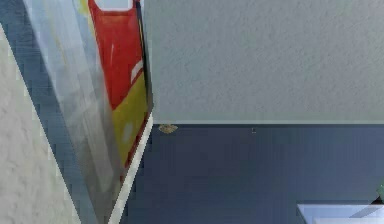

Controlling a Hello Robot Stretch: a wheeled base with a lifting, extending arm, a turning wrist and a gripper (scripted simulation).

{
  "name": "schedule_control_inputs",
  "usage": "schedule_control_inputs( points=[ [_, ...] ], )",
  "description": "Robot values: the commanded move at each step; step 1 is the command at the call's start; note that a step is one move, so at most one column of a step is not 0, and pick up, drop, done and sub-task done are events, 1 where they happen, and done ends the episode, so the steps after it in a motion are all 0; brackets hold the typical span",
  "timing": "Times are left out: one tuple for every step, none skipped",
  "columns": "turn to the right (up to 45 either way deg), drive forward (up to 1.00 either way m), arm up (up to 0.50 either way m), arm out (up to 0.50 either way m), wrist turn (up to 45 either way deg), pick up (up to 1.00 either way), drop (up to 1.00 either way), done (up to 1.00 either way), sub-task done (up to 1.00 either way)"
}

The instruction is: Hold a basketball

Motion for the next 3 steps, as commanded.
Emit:
schedule_control_inputs(
  points=[
    [0.0, 0.00, 0.50, 0.00, 0.0, 0.00, 0.00, 0.00, 0.00],
    [0.0, 0.00, 0.38, 0.00, 0.0, 0.00, 0.00, 0.00, 0.00],
    [0.0, 0.00, 0.00, 0.24, 0.0, 0.00, 0.00, 0.00, 0.00]
  ],
)
